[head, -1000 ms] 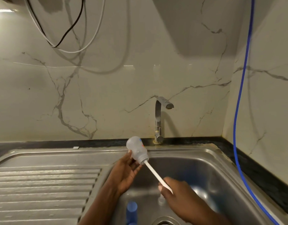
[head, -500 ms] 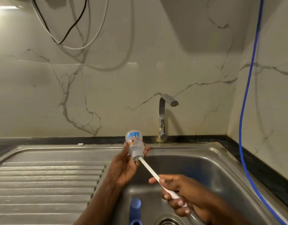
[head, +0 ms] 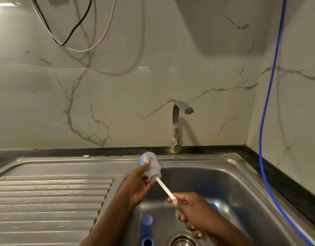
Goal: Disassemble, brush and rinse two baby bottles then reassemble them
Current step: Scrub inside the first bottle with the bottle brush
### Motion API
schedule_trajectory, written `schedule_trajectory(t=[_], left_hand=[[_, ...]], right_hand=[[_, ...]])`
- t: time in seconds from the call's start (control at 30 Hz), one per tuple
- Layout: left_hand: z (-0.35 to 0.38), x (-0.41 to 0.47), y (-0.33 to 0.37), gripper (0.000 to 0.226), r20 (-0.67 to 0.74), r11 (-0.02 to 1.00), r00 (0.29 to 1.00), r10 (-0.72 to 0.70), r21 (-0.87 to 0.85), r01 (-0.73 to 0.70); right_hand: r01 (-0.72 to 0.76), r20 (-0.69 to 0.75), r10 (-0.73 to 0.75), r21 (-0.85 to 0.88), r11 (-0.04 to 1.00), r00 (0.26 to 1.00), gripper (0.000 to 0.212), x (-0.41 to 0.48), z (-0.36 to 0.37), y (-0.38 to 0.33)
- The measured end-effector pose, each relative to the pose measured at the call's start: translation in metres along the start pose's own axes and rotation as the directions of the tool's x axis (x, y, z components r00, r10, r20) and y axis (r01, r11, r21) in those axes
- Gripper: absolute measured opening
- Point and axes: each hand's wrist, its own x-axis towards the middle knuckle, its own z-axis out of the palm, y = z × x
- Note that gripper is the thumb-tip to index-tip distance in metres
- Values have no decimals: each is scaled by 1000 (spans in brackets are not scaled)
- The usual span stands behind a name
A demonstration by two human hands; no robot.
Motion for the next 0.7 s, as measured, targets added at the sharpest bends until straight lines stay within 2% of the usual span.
schedule_trajectory(t=[0.03,0.07,0.1,0.13,0.17,0.2,0.23,0.27,0.3,0.33,0.43,0.5,0.53,0.57,0.6,0.63,0.67,0.7], left_hand=[[-3,0,5,76,86,992,996,4,-128,7],[-5,1,9,89,181,976,983,14,-218,27],[-6,1,11,98,253,966,967,24,-255,42],[-5,-1,11,100,288,963,957,25,-264,55],[-4,0,9,98,288,967,958,9,-248,66],[-3,2,5,90,254,975,967,-19,-211,75],[-2,2,2,81,205,985,978,-41,-157,75],[-1,3,0,74,158,992,986,-52,-104,69],[0,3,-3,69,115,996,992,-54,-67,62],[1,4,-3,67,80,997,996,-47,-57,51],[3,7,-4,62,27,995,999,-25,-94,27],[3,5,-2,69,44,990,999,-21,-136,27],[2,4,0,76,68,986,998,-17,-163,28],[1,1,2,85,111,980,994,-10,-199,32],[0,-1,5,96,160,972,987,-8,-231,46],[0,-3,6,105,206,964,979,-4,-258,58],[0,-4,6,108,225,960,974,0,-274,63],[1,-4,6,104,227,959,974,-2,-274,66]], right_hand=[[-118,125,86,282,952,989,21,-2,-4,-6],[-208,239,107,452,868,965,23,-5,-10,-12],[-238,308,84,509,827,948,26,-8,-14,-15],[-229,328,64,495,839,943,27,-10,-16,-19],[-186,286,64,422,887,956,28,-7,-16,-17],[-116,194,65,267,957,979,26,-6,-11,-13],[-41,62,39,27,999,997,24,-4,-6,-6],[20,-53,-32,-219,976,998,22,-3,-2,2],[57,-122,-119,-418,906,985,22,-1,-1,12],[75,-166,-184,-514,855,969,20,1,-1,19],[133,-218,-316,-591,795,923,9,5,-3,22],[135,-195,-319,-620,773,928,13,6,-6,16],[146,-172,-265,-507,850,949,15,5,-8,10],[106,-106,-138,-261,960,985,17,4,-10,4],[14,8,-14,45,999,1000,19,2,-13,-3],[-80,120,50,254,964,991,22,-1,-16,-6],[-118,181,59,337,934,982,24,-1,-18,-6],[-104,190,44,318,943,981,25,-2,-19,-5]])
